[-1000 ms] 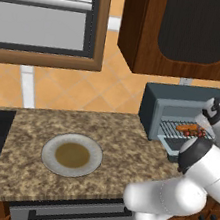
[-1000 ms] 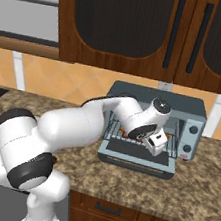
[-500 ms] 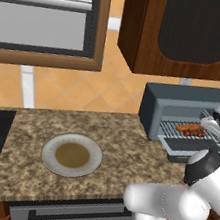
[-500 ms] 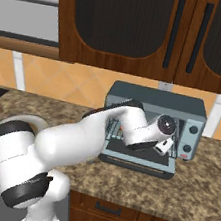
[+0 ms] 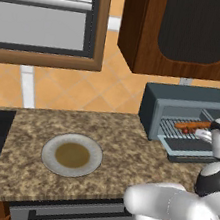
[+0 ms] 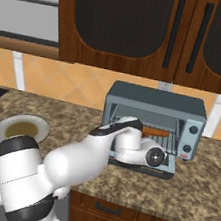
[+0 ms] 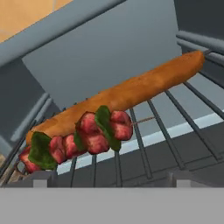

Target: Pick up the kebab skewer and baguette bread, and place them inside the toaster oven. Close the toaster oven door and start by setting the timer.

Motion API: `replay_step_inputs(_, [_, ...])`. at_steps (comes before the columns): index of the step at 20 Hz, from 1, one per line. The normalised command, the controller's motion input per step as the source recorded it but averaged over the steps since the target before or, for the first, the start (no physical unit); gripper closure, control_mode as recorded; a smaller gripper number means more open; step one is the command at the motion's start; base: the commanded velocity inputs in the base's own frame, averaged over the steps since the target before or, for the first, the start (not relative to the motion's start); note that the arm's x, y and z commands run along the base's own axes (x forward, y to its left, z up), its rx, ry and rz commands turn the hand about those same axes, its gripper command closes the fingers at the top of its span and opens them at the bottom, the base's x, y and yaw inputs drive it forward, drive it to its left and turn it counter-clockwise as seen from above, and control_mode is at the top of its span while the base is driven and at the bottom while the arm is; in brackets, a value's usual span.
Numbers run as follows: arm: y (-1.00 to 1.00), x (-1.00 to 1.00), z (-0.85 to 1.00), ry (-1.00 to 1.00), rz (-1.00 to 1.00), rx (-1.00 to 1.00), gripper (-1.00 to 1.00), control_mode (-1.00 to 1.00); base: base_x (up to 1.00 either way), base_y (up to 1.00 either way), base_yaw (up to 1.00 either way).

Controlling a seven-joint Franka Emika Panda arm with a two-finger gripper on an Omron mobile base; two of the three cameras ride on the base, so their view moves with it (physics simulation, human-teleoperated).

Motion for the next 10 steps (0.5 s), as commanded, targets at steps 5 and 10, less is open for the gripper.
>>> replay_step_inputs(5, [-0.08, 0.02, -0.06, -0.14, 0.0, -0.02, -1.0, -1.0, 0.0, 0.0, 0.0])
replay_step_inputs(10, [-0.2, -0.22, 0.0, -0.09, 0.0, -0.05, -1.0, -1.0, 0.0, 0.0, 0.0])
